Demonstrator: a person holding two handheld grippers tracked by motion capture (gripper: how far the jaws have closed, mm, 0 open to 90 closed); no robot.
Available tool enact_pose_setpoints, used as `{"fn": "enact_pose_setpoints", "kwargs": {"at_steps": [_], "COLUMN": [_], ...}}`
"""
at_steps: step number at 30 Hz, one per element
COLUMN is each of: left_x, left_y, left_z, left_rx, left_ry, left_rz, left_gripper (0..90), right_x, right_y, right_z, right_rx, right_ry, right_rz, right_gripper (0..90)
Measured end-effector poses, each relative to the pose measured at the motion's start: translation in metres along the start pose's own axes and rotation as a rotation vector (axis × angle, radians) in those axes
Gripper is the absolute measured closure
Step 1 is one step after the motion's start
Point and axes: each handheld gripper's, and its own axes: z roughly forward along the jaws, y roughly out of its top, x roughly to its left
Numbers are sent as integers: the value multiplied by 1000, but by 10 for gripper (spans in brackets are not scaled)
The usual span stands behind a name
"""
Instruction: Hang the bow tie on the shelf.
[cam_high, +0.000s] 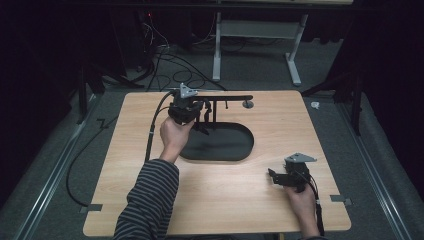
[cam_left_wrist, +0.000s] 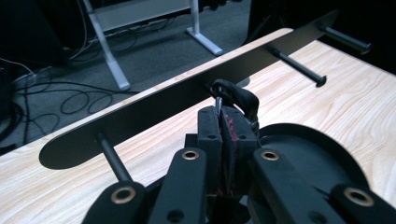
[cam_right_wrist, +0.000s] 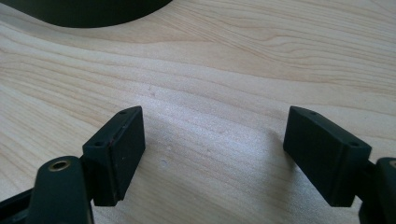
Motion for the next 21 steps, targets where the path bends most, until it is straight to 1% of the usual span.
{"fn": "enact_pose_setpoints", "kwargs": {"at_steps": [4,7,10,13,15,18,21], "left_x": [1,1,0,0,1,1,1], "left_y": [-2,-3,-4,-6,-7,-10,-12], "left_z": [0,-3,-7,-11,-14,-19,-24], "left_rx": [9,3,-1,-7,-11,-16,-22], "left_ry": [-21,-33,-32,-33,-41,-64,-76], "left_rz": [-11,-19,-11,-14,-15,-17,-13], "left_gripper": [808,807,806,792,775,765,754], "right_x": [0,0,0,0,0,0,0], "right_y": [0,0,0,0,0,0,0], "right_z": [0,0,0,0,0,0,0], "right_rx": [0,0,0,0,0,0,0], "right_ry": [-1,0,0,0,0,0,0], "right_rz": [0,0,0,0,0,0,0], "right_gripper": [218,218,218,218,218,218,218]}}
